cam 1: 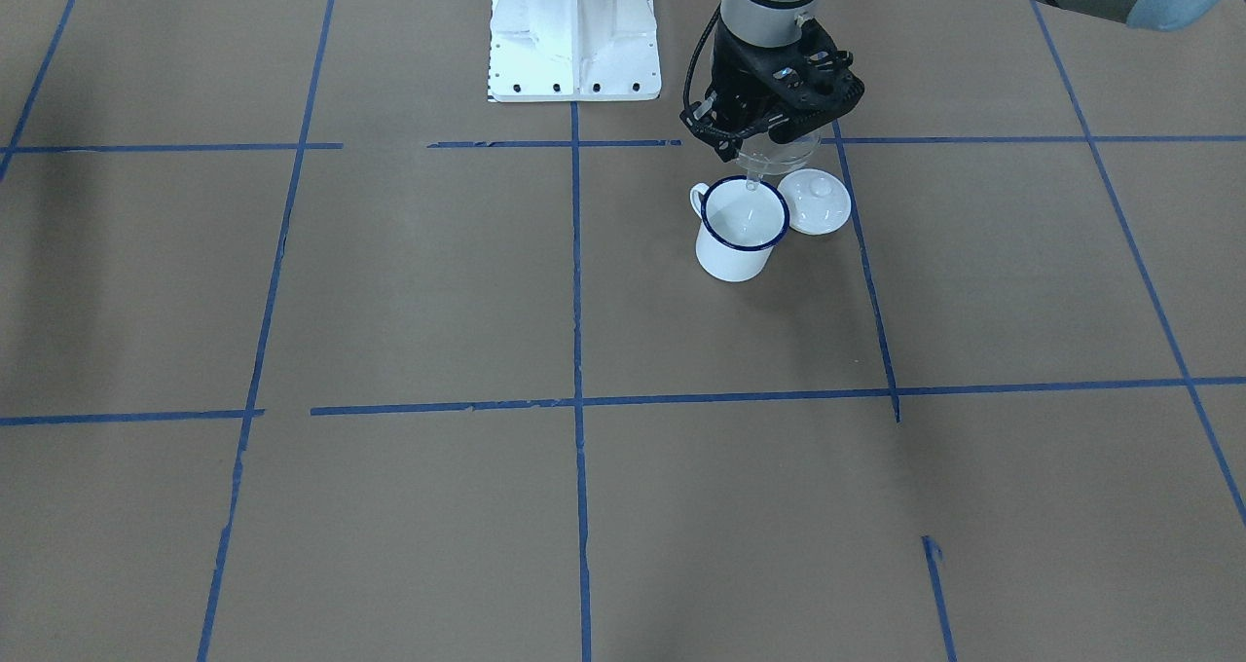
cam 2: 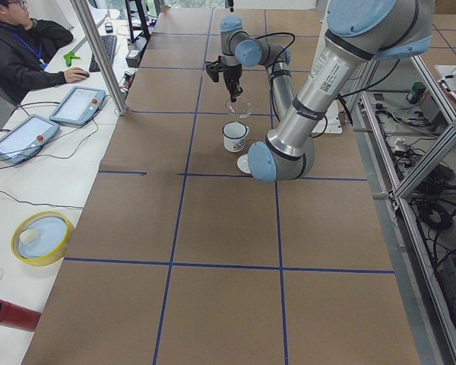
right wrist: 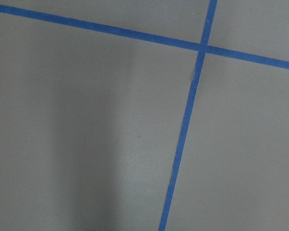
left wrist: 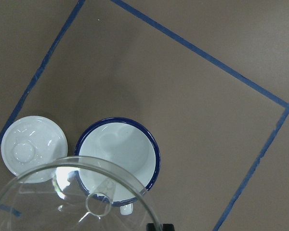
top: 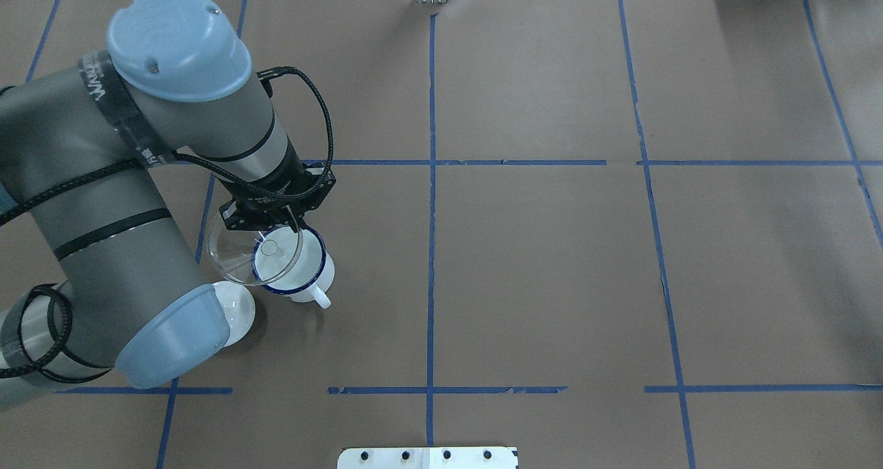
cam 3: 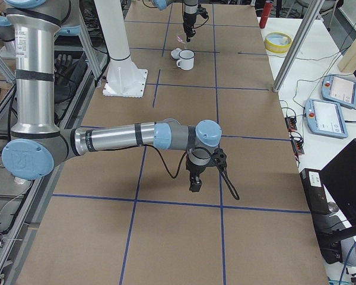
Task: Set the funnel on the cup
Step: 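Lift the glass cup and carry it over the white mug, then lower the glass cup into the white mug with the left gripper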
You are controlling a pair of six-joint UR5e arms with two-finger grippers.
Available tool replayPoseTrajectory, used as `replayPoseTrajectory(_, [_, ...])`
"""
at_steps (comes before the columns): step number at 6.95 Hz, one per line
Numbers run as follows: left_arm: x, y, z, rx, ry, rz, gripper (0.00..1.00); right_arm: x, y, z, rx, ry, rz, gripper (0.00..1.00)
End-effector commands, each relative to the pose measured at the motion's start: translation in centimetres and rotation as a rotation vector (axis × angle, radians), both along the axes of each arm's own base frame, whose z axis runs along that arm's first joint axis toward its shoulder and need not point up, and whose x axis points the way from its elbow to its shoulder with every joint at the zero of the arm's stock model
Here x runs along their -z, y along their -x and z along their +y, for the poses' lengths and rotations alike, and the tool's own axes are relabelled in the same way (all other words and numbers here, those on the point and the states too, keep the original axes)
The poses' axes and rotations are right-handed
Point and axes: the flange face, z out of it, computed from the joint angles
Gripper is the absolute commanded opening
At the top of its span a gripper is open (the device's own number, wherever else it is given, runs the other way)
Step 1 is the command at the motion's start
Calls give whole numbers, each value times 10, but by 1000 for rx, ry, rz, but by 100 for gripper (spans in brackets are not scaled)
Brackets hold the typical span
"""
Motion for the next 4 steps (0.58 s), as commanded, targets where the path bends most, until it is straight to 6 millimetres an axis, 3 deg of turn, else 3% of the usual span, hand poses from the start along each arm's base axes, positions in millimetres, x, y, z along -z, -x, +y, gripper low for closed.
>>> replayPoseTrajectory(1, [-13, -14, -11, -52, -22, -29, 0, 0, 0, 0, 0, 0, 0, 100])
replayPoseTrajectory(4, [-38, -47, -32, -60, -37, -15, 0, 0, 0, 0, 0, 0, 0, 100])
